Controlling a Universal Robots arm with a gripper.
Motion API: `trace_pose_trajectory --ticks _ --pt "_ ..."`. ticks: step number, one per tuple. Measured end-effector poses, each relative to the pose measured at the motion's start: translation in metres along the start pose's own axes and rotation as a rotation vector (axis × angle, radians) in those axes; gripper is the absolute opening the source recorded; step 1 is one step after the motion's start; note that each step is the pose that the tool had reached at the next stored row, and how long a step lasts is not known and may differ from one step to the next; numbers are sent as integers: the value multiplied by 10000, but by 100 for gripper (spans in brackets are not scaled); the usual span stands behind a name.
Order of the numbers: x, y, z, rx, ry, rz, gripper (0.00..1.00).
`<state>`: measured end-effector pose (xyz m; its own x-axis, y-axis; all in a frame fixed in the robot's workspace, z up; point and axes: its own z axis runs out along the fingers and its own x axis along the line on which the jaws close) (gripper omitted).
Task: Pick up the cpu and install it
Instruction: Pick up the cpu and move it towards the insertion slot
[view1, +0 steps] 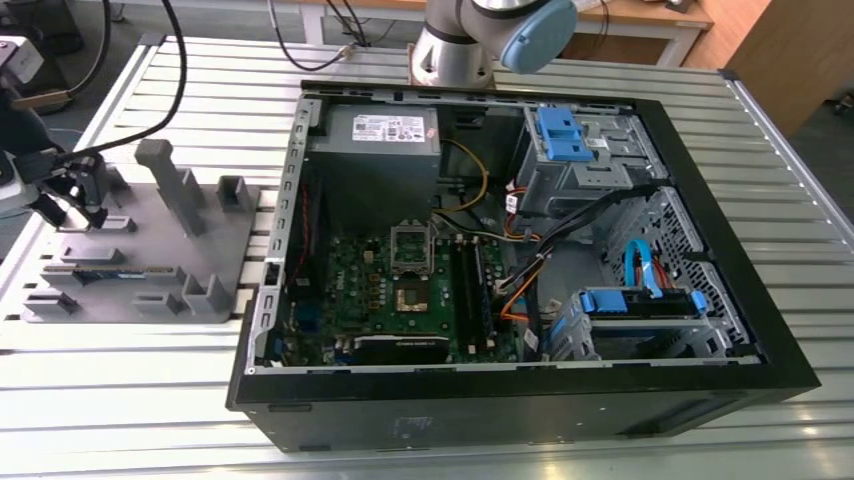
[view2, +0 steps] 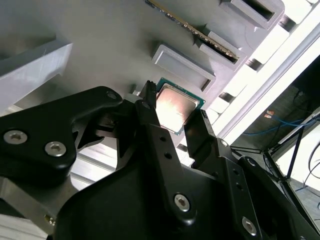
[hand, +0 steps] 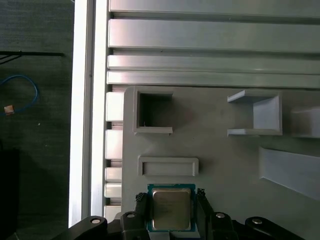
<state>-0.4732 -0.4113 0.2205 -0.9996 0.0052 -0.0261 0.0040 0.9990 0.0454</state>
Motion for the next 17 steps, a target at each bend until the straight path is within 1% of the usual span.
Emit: trace_pose_trajectory --ticks 8,17 --pt "0 0 -5 -23 -1 0 47" --pt "-2 3 -71 -29 0 1 47"
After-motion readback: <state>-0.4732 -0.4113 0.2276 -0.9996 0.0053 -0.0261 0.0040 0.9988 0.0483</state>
